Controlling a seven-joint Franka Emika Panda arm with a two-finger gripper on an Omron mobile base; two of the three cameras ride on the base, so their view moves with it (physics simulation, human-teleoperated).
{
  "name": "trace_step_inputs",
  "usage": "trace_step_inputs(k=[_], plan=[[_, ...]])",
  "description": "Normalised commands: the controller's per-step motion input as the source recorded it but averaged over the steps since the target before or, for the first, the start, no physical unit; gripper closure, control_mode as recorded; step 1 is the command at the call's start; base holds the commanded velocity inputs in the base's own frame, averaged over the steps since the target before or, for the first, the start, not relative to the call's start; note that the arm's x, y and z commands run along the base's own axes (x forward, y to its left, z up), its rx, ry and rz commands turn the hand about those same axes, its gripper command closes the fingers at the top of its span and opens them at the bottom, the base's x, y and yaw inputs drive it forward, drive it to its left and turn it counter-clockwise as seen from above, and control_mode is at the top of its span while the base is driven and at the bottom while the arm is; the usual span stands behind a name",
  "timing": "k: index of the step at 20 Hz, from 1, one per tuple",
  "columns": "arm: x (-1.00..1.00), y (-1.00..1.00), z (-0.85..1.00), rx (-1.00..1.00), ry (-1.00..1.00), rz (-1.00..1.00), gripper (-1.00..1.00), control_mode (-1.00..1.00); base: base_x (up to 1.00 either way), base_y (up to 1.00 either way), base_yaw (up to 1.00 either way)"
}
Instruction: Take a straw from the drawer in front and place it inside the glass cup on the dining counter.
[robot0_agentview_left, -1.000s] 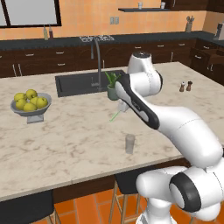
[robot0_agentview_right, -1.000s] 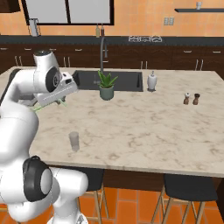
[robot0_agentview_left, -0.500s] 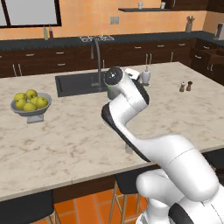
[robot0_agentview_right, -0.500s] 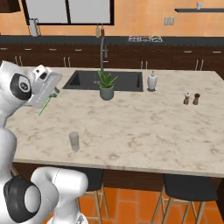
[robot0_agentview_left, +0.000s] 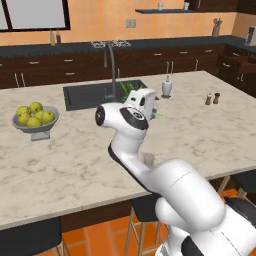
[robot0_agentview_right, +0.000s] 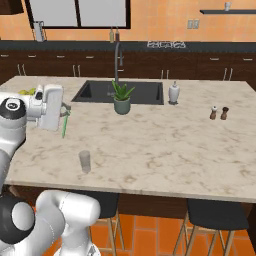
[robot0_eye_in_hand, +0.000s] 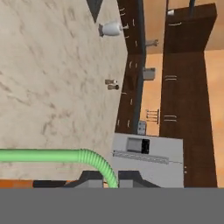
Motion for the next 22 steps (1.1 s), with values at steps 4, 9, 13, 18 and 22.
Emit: trace_step_inputs(k=[4, 9, 13, 18, 22], plan=[[0.05, 0.0, -0.03, -0.19, 0.06, -0.35, 1.0, -1.0, 0.0, 0.0, 0.0], [-0.31, -0.02, -0.17, -0.06, 0.04, -0.29, 1.0, -1.0, 0.0, 0.0, 0.0], [-0.24, -0.09, -0.09, -0.03, 0.0, -0.28, 1.0, -1.0, 0.0, 0.0, 0.0], [-0.06, -0.25, -0.11, -0.1, 0.0, -0.28, 1.0, -1.0, 0.0, 0.0, 0.0], [-0.17, -0.05, -0.13, -0.08, 0.0, -0.24, 1.0, -1.0, 0.0, 0.0, 0.0]])
